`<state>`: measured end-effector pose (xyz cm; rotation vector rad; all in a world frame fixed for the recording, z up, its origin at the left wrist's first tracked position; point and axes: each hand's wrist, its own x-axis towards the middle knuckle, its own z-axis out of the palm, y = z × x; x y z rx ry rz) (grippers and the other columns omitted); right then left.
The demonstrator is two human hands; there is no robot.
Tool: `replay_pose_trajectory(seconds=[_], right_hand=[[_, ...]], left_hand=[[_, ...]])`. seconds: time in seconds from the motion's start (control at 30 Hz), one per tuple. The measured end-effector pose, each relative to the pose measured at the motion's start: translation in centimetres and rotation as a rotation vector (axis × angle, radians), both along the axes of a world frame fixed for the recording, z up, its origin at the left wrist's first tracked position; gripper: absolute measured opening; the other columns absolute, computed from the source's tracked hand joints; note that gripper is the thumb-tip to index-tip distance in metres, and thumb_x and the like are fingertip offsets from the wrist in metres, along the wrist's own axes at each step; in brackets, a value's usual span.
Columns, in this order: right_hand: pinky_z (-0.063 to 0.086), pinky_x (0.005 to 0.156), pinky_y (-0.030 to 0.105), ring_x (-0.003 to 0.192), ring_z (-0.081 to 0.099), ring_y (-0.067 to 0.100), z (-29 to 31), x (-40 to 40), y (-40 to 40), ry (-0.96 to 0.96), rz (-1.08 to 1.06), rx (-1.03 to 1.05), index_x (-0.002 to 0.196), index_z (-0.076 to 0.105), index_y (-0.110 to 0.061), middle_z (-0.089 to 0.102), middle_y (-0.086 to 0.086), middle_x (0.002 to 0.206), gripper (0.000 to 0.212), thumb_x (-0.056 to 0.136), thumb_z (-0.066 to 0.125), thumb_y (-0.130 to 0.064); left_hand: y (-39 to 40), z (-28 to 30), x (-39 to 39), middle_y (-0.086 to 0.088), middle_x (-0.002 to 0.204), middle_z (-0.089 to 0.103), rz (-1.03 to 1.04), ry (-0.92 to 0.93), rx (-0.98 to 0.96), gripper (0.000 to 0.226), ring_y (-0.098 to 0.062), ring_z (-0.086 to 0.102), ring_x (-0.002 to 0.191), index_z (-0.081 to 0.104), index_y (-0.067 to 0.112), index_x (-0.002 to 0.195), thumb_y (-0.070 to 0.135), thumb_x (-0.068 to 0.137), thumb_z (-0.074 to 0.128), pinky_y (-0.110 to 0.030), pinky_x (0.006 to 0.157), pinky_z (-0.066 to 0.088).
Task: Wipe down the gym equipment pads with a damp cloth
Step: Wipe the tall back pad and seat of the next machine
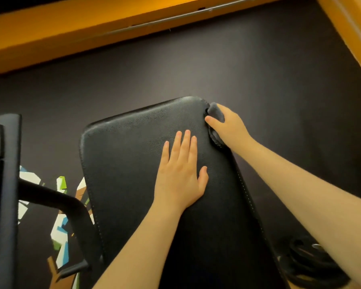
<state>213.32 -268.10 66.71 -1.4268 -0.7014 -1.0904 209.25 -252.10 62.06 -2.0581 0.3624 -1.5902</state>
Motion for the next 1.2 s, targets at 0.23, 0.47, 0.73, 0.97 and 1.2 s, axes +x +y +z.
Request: replay_pose_trajectory(seconds=[0.23, 0.47, 0.73, 0.97, 1.2], right_hand=[[0.037, 0.070, 0.005, 0.106, 0.051, 0.008, -1.4, 1.0, 0.4, 0.064, 0.036, 0.079, 0.132, 0.049, -0.015, 0.055, -0.007, 0.116, 0.045, 0.089, 0.060, -0.026], [0.036, 0.064, 0.002, 0.091, 0.049, -0.005, -11.0, -1.8, -0.4, 0.192, -0.010, -0.023, 0.137, 0.043, -0.024, 0.055, -0.014, 0.106, 0.048, 0.091, 0.056, -0.019], [0.034, 0.062, 0.010, 0.080, 0.051, -0.009, -7.1, -1.1, -0.4, 0.151, -0.020, -0.006, 0.136, 0.046, -0.018, 0.056, -0.014, 0.095, 0.046, 0.091, 0.056, -0.018], [0.031, 0.064, -0.008, 0.097, 0.049, 0.003, -12.3, -1.9, 0.1, 0.199, -0.059, 0.060, 0.130, 0.052, -0.015, 0.054, -0.010, 0.106, 0.039, 0.091, 0.055, -0.014], [0.030, 0.061, -0.004, 0.097, 0.048, 0.006, -9.0, -1.9, -0.2, 0.186, -0.129, -0.022, 0.130, 0.051, -0.010, 0.053, -0.007, 0.105, 0.038, 0.092, 0.054, -0.014]], left_hand=[[-0.1, 0.3, 0.0, -0.017, 0.151, 0.035, -0.032, -0.005, 0.006, 0.070, -0.032, 0.029, 0.141, 0.038, 0.002, 0.143, 0.043, 0.087, 0.030, -0.047, 0.113, 0.021], [0.0, -0.2, -0.2, -0.017, 0.153, 0.030, -0.022, 0.051, -0.017, 0.071, -0.031, 0.023, 0.144, 0.033, 0.002, 0.145, 0.044, 0.088, 0.025, -0.046, 0.115, 0.016], [0.0, -0.3, 0.0, -0.017, 0.153, 0.030, -0.040, 0.023, -0.018, 0.071, -0.031, 0.023, 0.143, 0.033, 0.001, 0.145, 0.043, 0.088, 0.027, -0.046, 0.115, 0.016], [-0.1, -0.2, -0.1, -0.017, 0.153, 0.031, -0.034, 0.035, -0.019, 0.071, -0.031, 0.024, 0.143, 0.035, 0.001, 0.145, 0.042, 0.088, 0.026, -0.047, 0.115, 0.018], [0.1, -0.8, -0.8, -0.017, 0.149, 0.037, -0.052, 0.079, -0.023, 0.068, -0.032, 0.029, 0.141, 0.039, 0.000, 0.142, 0.038, 0.087, 0.028, -0.046, 0.114, 0.021]])
